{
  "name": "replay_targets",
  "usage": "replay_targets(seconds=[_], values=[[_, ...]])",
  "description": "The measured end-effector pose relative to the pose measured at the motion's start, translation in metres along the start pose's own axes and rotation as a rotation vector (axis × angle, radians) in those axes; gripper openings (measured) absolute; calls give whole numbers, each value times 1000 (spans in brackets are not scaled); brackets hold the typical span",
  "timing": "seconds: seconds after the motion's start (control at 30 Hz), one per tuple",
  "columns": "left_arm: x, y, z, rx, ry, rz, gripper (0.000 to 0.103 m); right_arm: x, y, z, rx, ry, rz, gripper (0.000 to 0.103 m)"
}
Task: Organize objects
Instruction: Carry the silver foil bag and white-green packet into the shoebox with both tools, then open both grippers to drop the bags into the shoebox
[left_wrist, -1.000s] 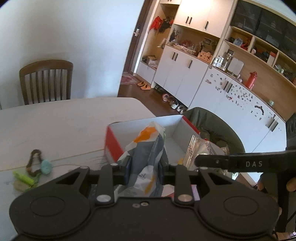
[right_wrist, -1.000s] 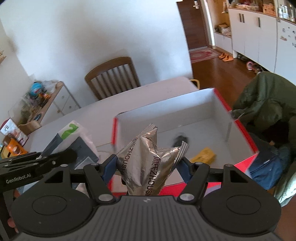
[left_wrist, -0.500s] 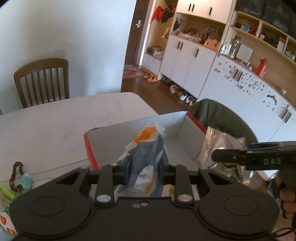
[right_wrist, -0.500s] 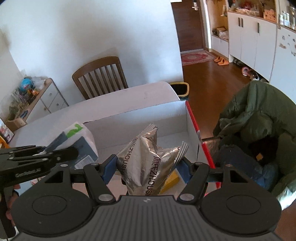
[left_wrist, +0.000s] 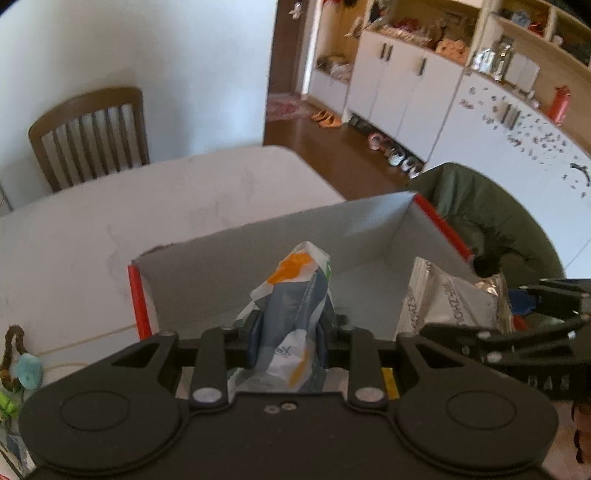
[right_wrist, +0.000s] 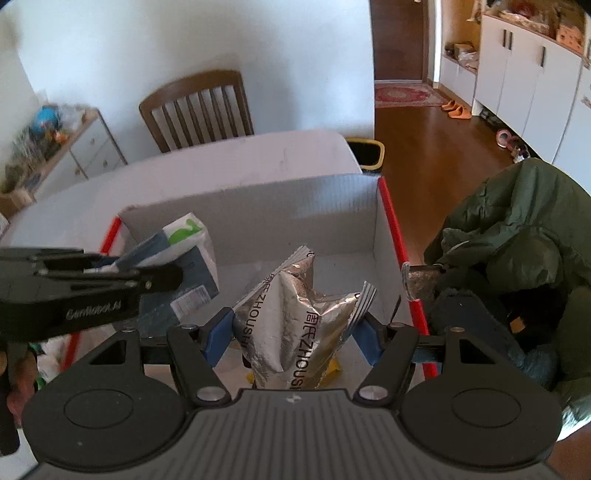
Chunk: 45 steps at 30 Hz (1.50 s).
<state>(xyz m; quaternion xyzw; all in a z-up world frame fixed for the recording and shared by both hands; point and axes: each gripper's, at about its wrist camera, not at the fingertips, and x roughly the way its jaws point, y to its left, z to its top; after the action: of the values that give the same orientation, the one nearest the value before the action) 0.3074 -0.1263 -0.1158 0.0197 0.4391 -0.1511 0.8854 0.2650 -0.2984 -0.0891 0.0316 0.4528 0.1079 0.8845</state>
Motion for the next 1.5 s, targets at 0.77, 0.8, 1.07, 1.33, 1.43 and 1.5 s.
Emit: replay_targets(seconds=[0.77, 0.8, 1.07, 1.33, 1.43, 1.5], values=[[58, -1, -1, 24, 162, 70, 28, 52, 15, -8, -177, 126, -26, 69], [60, -1, -1, 24, 172, 69, 29, 52, 16, -8, -184, 125, -24, 69], [68, 3, -4, 19, 240, 69, 36, 50, 16, -6, -204, 115, -14, 70], [58, 7, -8, 11, 229, 82, 64, 38, 12, -1, -194, 68, -21, 74], [53, 3, -6, 10, 215, 75, 64, 32, 9, 0, -185, 59, -19, 74], [50, 4, -4, 11, 203, 70, 65, 26, 7, 1, -178, 49, -17, 74]])
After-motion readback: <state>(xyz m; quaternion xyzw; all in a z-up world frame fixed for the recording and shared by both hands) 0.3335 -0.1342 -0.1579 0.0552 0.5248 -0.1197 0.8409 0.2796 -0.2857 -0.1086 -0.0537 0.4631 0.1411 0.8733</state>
